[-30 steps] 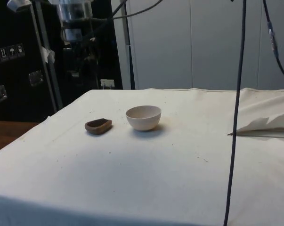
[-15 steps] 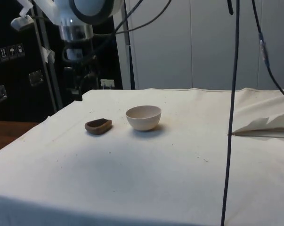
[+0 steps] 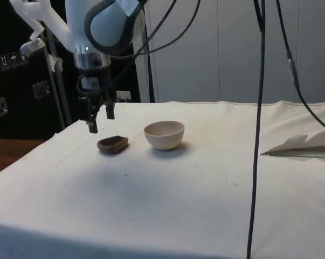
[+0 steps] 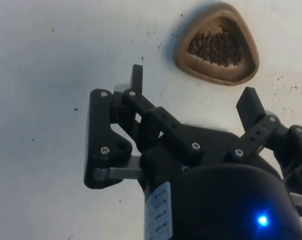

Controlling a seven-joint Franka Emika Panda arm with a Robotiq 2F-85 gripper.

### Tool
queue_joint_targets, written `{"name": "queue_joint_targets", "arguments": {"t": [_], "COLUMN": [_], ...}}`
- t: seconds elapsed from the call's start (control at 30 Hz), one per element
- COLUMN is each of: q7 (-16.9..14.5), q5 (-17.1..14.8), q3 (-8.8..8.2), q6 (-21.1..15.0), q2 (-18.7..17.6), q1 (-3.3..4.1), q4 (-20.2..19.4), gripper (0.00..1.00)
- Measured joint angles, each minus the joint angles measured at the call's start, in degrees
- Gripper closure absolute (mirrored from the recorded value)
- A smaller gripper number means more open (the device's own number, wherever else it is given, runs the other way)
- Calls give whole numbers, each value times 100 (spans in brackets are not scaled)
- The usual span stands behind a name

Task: Pour the coffee beans from the cup into the bowl.

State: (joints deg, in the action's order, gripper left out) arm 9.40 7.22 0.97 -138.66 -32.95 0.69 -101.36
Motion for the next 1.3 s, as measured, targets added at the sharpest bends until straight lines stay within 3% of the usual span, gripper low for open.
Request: {"name": "queue_joint_targets", "arguments": {"t": [0.37,0.9,1.3], "q7": [115,699,1220], "q5": [6,160,487], "q3": [-23,-29,-29], "q6": [-138,-132,23], "q2": [-430,-785,-997], "q1": [6,34,120], "q4": [252,539,785], "gripper": [0,0,0]}}
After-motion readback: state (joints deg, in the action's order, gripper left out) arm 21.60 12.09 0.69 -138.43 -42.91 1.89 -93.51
